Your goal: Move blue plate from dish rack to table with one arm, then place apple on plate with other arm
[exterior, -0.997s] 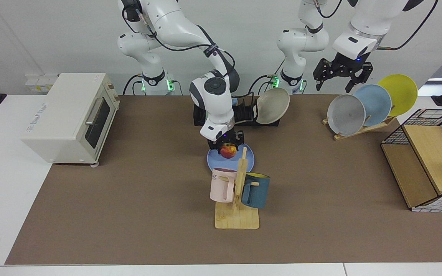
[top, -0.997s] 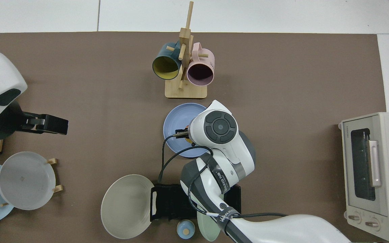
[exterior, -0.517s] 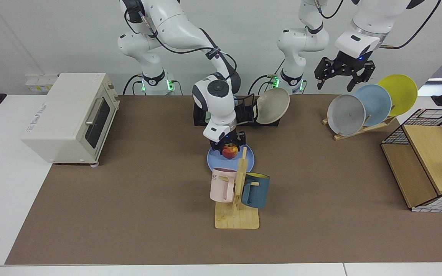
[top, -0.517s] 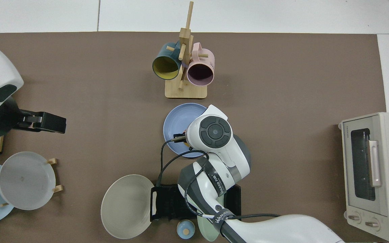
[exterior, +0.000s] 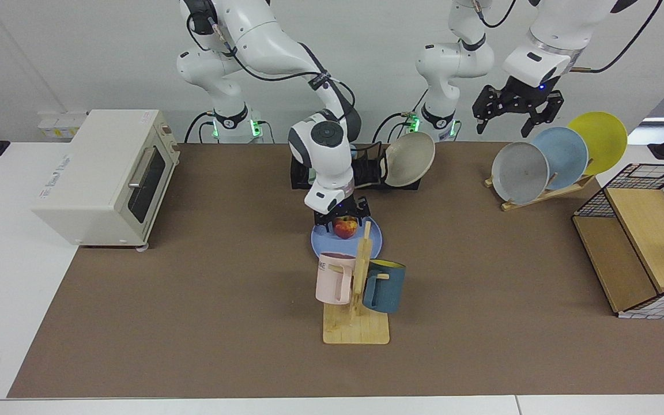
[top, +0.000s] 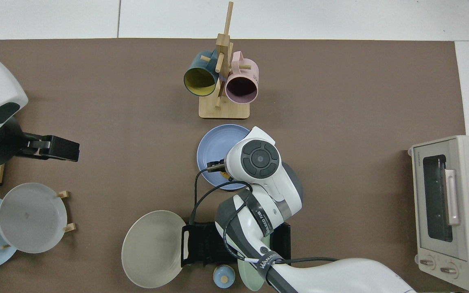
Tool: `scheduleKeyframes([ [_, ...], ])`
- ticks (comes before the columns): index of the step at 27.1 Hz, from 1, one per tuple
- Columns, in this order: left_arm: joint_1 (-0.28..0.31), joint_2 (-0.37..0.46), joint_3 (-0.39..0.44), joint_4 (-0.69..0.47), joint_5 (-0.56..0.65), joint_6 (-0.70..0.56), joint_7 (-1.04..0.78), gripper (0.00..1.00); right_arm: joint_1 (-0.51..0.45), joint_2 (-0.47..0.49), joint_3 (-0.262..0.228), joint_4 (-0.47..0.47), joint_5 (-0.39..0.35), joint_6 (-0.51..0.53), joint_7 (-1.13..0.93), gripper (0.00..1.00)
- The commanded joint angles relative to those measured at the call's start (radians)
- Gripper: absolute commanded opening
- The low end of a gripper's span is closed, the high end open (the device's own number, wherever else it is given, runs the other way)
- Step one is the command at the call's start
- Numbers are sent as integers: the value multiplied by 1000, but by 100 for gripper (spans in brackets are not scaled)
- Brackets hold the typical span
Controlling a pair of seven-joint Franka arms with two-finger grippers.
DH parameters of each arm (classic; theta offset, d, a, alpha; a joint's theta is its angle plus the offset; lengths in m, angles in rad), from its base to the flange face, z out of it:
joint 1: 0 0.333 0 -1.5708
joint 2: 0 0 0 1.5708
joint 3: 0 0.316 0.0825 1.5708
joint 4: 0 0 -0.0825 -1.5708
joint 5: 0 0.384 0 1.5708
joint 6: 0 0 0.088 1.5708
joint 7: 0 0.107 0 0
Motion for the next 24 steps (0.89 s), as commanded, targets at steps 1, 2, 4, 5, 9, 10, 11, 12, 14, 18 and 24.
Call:
scheduleKeyframes([
  [1, 4, -1, 2, 18, -1, -27, 8, 100, 6, -9, -3, 5, -7, 4, 8, 100],
  [2, 4, -1, 2, 18, -1, -27, 8, 100, 6, -14, -8, 5, -6, 1, 9, 100],
  [4, 4, -1, 2, 18, -1, -27, 7, 100, -5, -44, -11, 3, -6, -5, 14, 100],
  [5, 4, -1, 2, 18, -1, -27, 8, 100, -8, -58, -15, 3, -6, -14, 26, 100],
  [9, 4, -1, 2, 18, -1, -27, 7, 100, -43, -115, -35, 5, -15, -66, 57, 100],
  [10, 4, -1, 2, 17, -1, -27, 8, 100, -60, -133, -37, 5, -17, -81, 51, 100],
  [11, 4, -1, 2, 17, -1, -27, 7, 100, -84, -156, -37, 5, -21, -103, 48, 100],
  [12, 4, -1, 2, 18, -1, -27, 7, 100, -109, -179, -35, 5, -30, -124, 40, 100],
  [14, 4, -1, 2, 18, -1, -27, 7, 100, -152, -228, -32, 5, -56, -187, 2, 100],
  [18, 4, -1, 2, 18, -1, -27, 7, 100, -212, -313, -34, 8, -64, -313, -83, 100],
  [24, 4, -1, 2, 18, -1, -27, 7, 100, -353, -443, -32, 12, -61, -511, -242, 100],
])
